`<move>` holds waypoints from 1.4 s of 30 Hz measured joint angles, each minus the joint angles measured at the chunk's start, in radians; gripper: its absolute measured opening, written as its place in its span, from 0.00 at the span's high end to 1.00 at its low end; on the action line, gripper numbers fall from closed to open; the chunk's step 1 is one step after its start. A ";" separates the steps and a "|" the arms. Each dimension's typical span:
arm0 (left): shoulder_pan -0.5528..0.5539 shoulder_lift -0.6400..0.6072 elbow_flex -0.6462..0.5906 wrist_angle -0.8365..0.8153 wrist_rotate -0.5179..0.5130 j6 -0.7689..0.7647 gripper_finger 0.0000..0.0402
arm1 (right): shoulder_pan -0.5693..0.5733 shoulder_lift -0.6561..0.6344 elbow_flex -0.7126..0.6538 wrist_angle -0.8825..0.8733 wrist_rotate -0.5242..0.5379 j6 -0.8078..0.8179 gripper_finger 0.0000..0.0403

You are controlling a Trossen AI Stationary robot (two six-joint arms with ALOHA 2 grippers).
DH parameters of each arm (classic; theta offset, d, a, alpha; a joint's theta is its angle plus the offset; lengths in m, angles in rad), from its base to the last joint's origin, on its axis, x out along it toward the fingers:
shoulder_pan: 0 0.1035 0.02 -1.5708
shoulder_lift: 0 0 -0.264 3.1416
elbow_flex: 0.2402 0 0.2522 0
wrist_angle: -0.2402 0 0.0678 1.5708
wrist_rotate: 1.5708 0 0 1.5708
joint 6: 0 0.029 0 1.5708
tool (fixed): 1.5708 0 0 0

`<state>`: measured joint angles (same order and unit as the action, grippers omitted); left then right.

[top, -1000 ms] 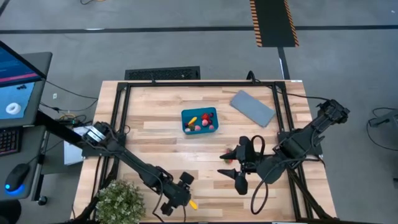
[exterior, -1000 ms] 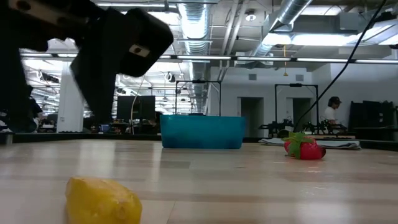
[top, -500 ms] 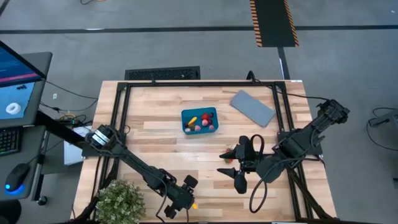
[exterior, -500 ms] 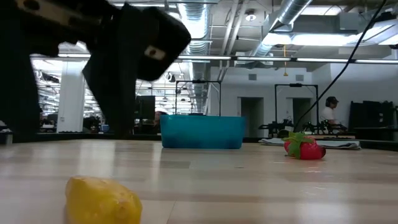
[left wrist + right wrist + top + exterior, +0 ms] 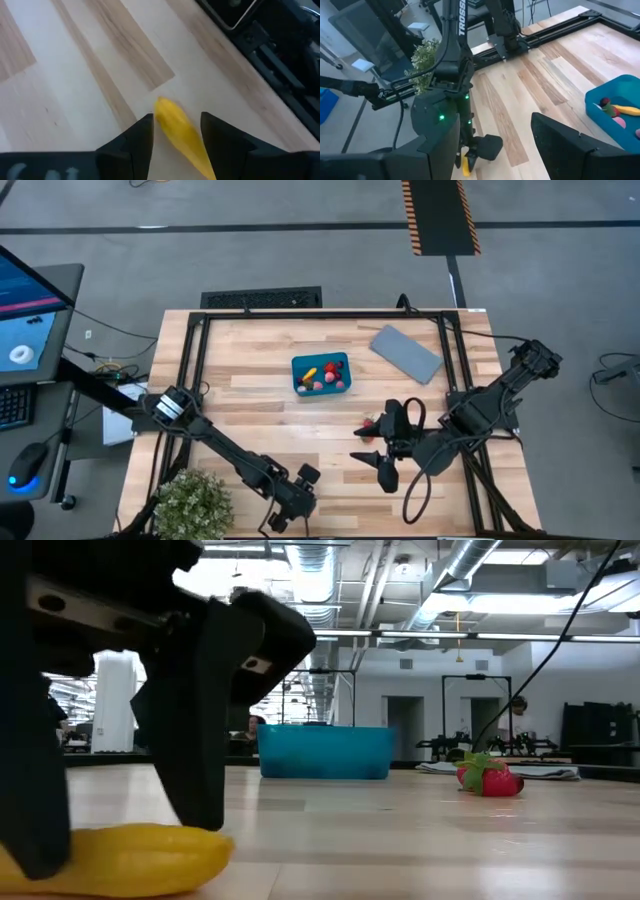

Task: Pick and placing Produce into tupperware
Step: Put the yellow corn into the blue bin

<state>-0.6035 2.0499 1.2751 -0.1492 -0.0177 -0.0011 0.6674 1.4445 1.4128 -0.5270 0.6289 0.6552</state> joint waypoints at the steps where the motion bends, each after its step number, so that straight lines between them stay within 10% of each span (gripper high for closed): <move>1: 0.003 0.000 0.000 -0.004 0.004 -0.005 0.64 | 0.000 0.000 0.000 0.000 0.000 0.000 0.33; 11: 0.012 0.001 0.000 -0.018 -0.003 -0.048 0.97 | 0.001 0.000 0.000 -0.001 0.000 0.002 0.33; 18: 0.011 0.035 0.005 0.002 0.065 -0.094 0.95 | 0.001 0.000 0.000 -0.003 0.000 0.002 0.33; 42: 0.056 -0.042 0.105 -0.208 -0.209 0.069 1.00 | 0.014 0.000 0.000 -0.048 -0.003 0.000 0.33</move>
<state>-0.5477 2.0079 1.3800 -0.3569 -0.2269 0.0682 0.6811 1.4445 1.4128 -0.5753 0.6260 0.6548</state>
